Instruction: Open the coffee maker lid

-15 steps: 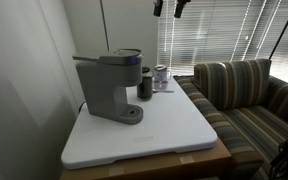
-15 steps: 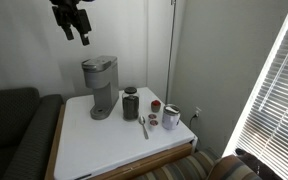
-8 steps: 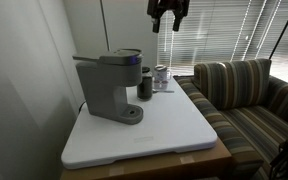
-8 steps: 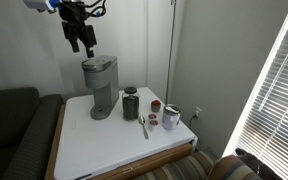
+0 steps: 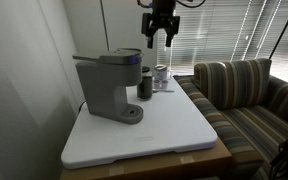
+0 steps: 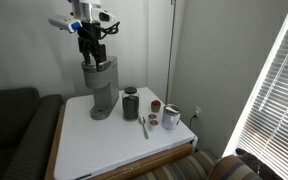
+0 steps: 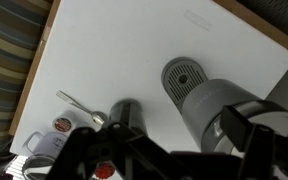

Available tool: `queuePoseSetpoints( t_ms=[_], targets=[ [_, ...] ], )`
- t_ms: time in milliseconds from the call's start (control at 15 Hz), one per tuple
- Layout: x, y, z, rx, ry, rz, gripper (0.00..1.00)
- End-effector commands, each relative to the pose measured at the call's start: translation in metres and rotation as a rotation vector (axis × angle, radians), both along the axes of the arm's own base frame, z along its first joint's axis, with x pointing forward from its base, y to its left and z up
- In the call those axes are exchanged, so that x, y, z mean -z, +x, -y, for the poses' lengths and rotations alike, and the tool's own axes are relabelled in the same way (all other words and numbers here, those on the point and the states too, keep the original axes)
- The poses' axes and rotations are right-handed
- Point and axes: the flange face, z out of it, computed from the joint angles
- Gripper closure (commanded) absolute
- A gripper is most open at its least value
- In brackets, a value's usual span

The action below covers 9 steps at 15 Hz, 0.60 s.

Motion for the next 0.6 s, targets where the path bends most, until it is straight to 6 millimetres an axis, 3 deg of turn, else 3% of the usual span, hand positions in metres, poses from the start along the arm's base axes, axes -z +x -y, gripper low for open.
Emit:
queuePoseSetpoints(
  t_ms=[0,533],
  targets=[
    [0.008,0.012,0.007,0.044,0.004,-0.061,0.40],
    [0.005,-0.003,0.005,0.205,0.015,-0.175,0.97]
  ],
)
